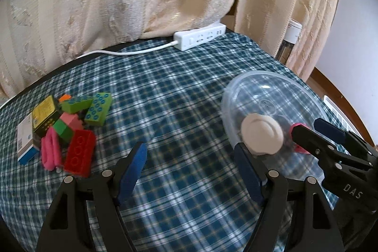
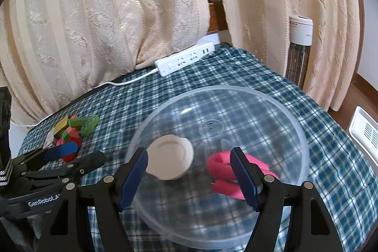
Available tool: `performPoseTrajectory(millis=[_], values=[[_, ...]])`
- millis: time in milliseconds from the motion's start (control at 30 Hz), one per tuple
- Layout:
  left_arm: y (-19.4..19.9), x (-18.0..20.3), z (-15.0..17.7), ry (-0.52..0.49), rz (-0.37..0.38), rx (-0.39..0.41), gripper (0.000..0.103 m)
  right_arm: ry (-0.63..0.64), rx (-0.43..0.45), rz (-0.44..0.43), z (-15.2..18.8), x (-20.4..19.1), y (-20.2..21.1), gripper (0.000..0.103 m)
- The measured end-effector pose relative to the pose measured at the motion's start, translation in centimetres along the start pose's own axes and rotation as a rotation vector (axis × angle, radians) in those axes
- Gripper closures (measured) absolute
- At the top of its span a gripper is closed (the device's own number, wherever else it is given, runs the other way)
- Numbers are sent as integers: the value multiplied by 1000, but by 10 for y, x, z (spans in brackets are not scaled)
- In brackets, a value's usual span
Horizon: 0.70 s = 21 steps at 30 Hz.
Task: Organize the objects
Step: 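Open the left tool over the bowl while the right tool releases the pink loop inside, then move the left tool to the second pink foam tube while the right tool returns to the pile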
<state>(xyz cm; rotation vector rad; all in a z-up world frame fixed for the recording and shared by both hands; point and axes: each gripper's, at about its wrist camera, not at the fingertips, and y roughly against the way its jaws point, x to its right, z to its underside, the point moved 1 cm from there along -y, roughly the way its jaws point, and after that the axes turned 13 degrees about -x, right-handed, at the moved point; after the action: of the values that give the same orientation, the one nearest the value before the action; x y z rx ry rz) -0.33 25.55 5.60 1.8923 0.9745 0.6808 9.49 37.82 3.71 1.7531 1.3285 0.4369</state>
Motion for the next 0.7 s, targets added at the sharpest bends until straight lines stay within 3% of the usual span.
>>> performPoseTrajectory(millis=[333, 700], values=[[10, -46, 7, 78, -55, 5, 26, 49, -4, -20, -3, -29, -1, 26], [17, -125, 20, 233, -134, 8, 26, 145, -49, -74, -7, -78, -15, 26]])
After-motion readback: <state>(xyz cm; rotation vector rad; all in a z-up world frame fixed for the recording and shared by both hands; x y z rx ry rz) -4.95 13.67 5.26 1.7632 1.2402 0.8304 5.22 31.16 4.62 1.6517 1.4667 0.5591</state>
